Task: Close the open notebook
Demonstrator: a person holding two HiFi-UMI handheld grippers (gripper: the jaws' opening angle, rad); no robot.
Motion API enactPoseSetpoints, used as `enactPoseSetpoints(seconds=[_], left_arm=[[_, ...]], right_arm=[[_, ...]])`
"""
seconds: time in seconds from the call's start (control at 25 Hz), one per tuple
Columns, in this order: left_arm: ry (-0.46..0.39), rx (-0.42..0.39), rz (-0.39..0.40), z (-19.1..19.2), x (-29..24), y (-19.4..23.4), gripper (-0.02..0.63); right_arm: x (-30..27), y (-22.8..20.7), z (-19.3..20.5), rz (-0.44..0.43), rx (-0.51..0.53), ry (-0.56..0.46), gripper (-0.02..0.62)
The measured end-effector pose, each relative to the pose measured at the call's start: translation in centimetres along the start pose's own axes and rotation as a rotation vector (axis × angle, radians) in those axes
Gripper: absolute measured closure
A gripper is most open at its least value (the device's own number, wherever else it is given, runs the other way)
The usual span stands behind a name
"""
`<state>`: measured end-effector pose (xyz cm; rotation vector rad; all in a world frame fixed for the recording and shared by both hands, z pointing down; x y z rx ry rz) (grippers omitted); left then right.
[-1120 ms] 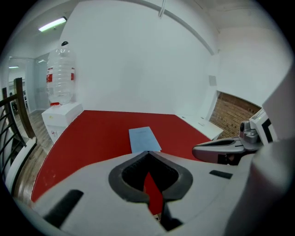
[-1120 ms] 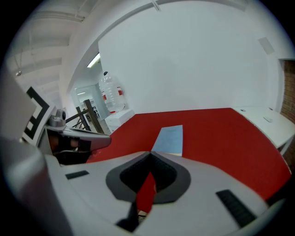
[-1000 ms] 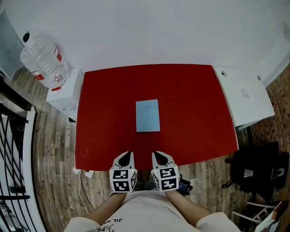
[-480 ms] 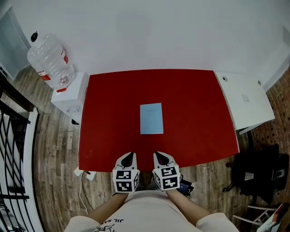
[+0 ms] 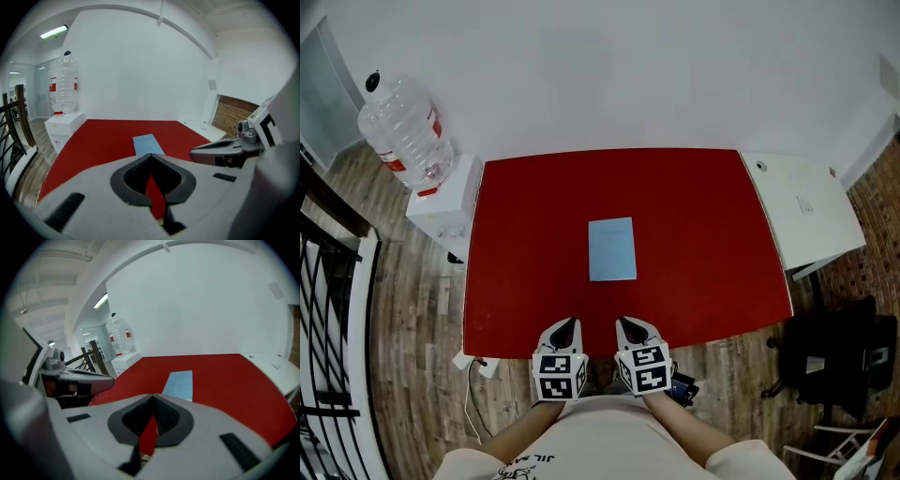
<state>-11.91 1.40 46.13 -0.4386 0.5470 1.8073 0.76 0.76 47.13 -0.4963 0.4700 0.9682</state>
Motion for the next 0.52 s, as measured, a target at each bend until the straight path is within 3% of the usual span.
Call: enactPoseSetpoints(seconds=[0.52], left_arm=[[0.008, -0.018, 0.007, 0.42, 0.09, -0.25, 0.6]], right_arm=[[0.18, 0.09, 0.24, 0.004, 0.001, 0.006, 0.592]])
Point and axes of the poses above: the fingertips, and each gripper's own axes: x backward along the fingers, y to its left, z out of its underside, the point moved 3 cm from there along x, backward along the fingers, and after that the axes turned 1 degree about -z, right-handed, at the moved point
